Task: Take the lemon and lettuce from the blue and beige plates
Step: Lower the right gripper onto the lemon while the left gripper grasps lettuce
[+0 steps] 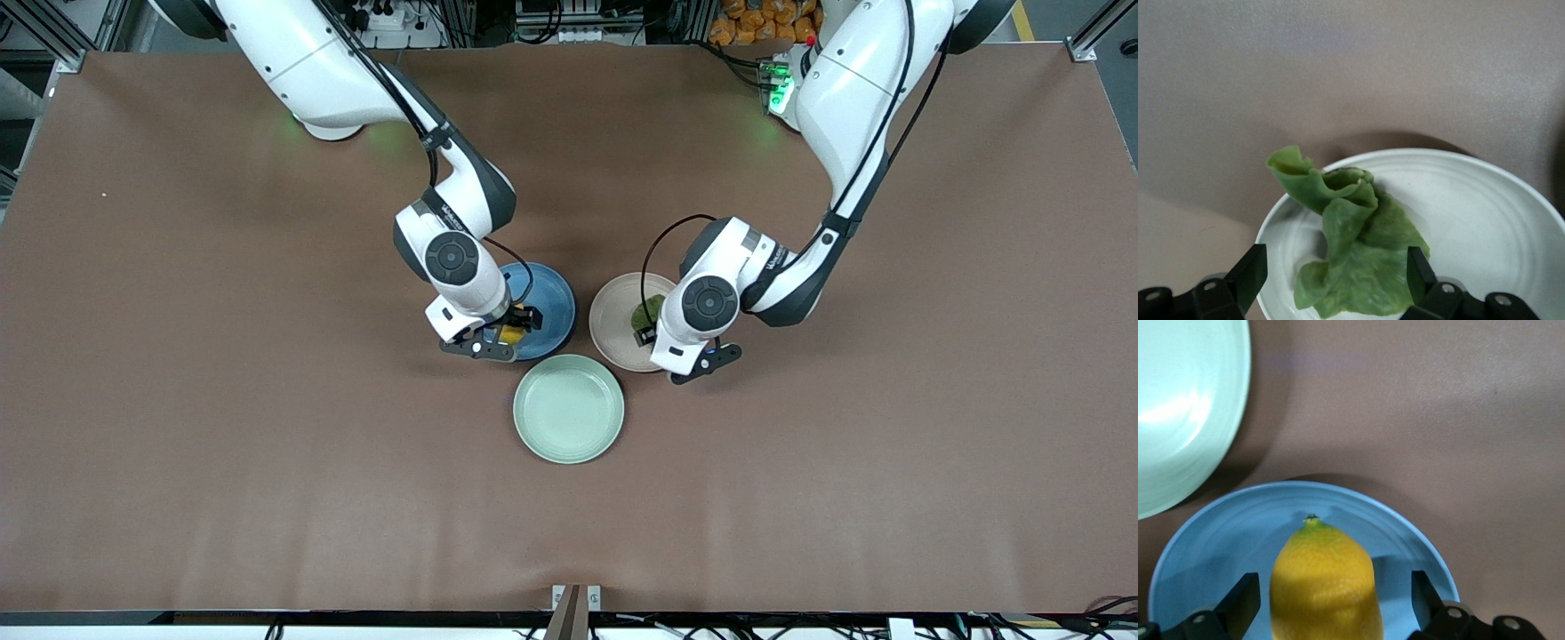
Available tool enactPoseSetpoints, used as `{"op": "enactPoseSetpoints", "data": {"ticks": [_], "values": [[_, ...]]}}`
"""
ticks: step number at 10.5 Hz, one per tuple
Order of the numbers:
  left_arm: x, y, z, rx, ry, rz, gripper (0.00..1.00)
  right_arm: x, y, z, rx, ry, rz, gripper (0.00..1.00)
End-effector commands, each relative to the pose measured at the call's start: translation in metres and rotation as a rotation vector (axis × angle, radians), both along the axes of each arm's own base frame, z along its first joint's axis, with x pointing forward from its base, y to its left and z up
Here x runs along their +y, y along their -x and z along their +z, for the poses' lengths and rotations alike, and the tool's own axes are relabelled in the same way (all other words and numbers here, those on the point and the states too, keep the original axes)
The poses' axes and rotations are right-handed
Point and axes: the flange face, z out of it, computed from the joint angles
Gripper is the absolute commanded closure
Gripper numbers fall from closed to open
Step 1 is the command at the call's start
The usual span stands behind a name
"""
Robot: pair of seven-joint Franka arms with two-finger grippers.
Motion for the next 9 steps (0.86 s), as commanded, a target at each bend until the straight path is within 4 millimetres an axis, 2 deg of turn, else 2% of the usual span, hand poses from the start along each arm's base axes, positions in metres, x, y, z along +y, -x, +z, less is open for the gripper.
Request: {"op": "enactPoseSetpoints", "data": {"ticks": [1, 2, 3, 4, 5, 6, 9], "values": [[-0.006, -0.001, -0.005, -0.021, -0.028, 0.029, 0.09, 0.007, 0.004, -0.011, -0.015, 0.011, -0.010, 0.00], [-0.012, 0.002, -0.006, -0.028, -0.031, 0.029, 0.10, 0.007, 0.004, -0.014, -0.013, 0.013, -0.008, 0.00], [-0.015, 0.006, -0.013, -0.023, -0.041, 0.018, 0.15, 0.008, 0.005, -0.014, -0.012, 0.014, -0.006, 0.07], [-0.015, 0.006, -0.013, -0.024, -0.042, 0.018, 0.23, 0.008, 0.006, -0.014, -0.012, 0.014, -0.006, 0.27], [-0.016, 0.006, -0.013, -0.024, -0.042, 0.015, 0.38, 0.008, 0.006, -0.014, -0.009, 0.015, -0.006, 0.49], [-0.016, 0.007, -0.014, -0.030, -0.049, 0.006, 0.51, 0.008, 0.005, -0.013, -0.008, 0.014, -0.007, 0.64], [-0.016, 0.007, -0.014, -0.031, -0.050, 0.004, 0.62, 0.009, 0.001, 0.000, -0.008, 0.007, -0.014, 0.71]]}}
